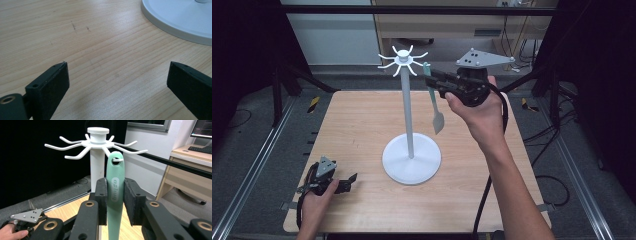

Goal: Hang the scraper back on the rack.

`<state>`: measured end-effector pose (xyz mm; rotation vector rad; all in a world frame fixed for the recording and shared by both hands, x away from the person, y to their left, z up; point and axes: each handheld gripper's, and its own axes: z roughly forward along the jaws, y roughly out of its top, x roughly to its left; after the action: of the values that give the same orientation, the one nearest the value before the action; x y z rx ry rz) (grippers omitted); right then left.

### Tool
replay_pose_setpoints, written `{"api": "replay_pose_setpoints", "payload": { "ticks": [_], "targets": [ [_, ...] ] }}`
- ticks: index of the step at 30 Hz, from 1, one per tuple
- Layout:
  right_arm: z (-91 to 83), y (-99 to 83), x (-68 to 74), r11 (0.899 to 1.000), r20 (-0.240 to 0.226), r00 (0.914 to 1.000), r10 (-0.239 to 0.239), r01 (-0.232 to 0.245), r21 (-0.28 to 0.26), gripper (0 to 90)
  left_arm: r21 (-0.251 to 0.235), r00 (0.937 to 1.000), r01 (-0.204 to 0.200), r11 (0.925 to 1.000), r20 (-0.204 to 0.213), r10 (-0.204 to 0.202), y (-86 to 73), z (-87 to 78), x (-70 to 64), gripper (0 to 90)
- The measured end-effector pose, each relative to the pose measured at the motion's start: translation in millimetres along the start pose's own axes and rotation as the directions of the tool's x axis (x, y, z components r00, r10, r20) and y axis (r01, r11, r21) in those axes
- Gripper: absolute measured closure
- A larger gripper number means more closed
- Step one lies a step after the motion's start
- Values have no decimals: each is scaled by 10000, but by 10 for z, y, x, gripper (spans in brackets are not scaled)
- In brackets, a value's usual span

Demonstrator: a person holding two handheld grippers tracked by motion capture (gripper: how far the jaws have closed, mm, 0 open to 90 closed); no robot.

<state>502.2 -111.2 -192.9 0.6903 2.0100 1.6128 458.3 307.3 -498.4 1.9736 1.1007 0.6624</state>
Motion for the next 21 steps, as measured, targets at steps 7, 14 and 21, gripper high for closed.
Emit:
{"api": "replay_pose_setpoints", "payload": {
  "ticks": [7, 14, 21],
  "targets": [
    [-11, -10, -2, 10000, -11, 10000, 40, -40, -11, 736, 25, 10000, -7, 10000, 0, 7, -1, 2, 0, 37],
    [-37, -34, -22, 9999, 39, 9999, 142, -142, -45, 669, 38, 10000, -24, 10000, -9, 24, -1, 3, 3, 37],
    [-142, -58, -52, 9997, 262, 9994, 221, -217, -127, 599, 34, 10000, -12, 10000, -1, 12, -1, 2, 1, 37]
  ]
}}
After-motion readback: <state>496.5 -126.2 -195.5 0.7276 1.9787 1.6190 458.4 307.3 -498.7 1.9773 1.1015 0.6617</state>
